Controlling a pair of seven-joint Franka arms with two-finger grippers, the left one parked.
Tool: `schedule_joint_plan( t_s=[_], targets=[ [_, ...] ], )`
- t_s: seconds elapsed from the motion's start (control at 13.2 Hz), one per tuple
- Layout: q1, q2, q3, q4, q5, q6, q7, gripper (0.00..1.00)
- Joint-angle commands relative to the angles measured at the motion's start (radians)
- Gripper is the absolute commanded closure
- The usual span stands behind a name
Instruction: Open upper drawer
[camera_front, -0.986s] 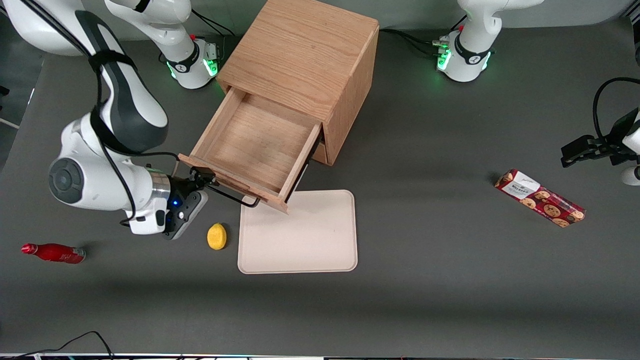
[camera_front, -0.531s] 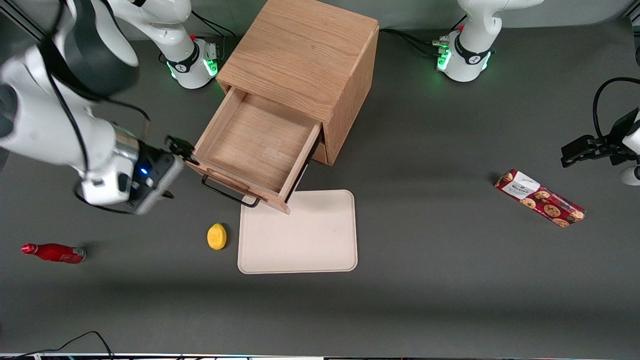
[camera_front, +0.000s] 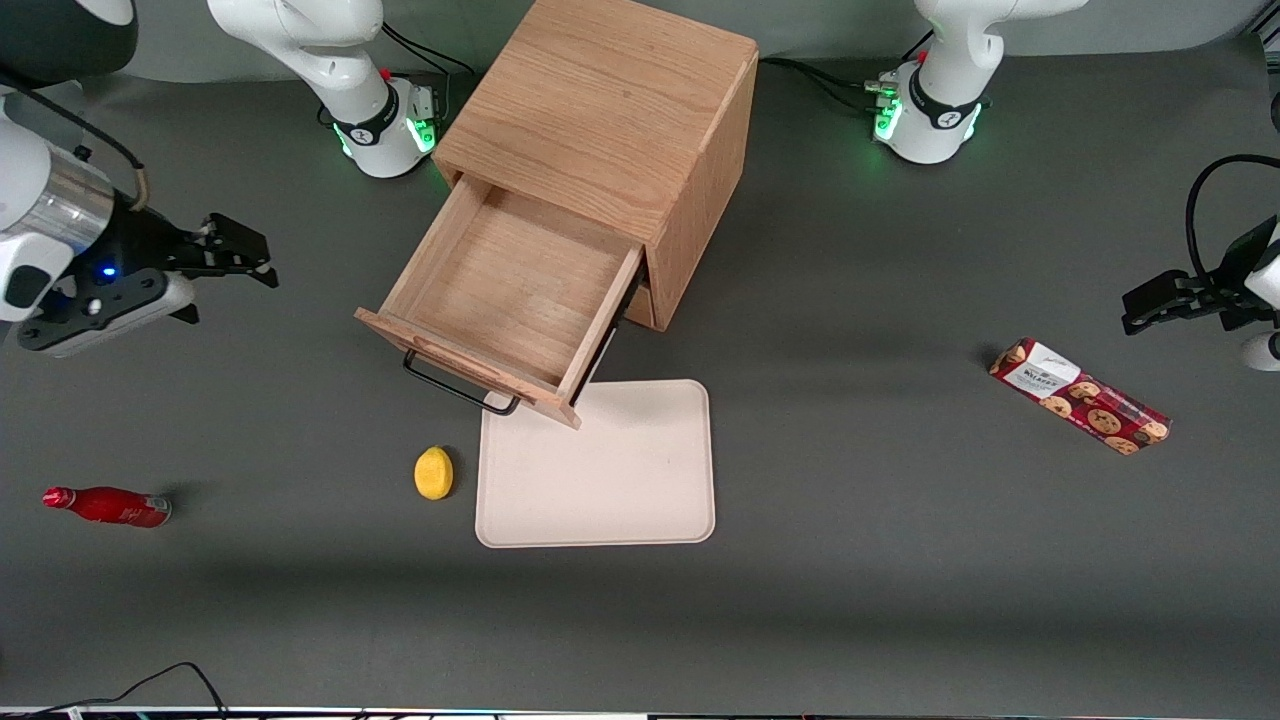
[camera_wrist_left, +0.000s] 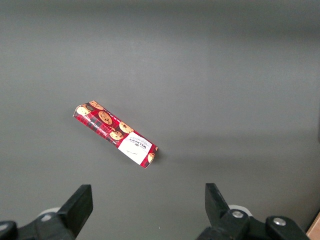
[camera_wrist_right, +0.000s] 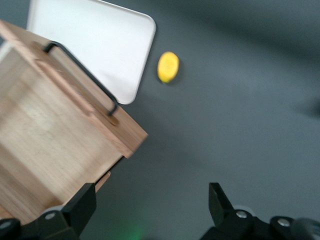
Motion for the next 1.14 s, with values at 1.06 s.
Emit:
schedule_joint_plan(
  t_s=[1.06],
  targets=[
    [0.047, -0.140, -0.214, -0.239, -0.081, 0.153, 0.046, 0.00]
  ],
)
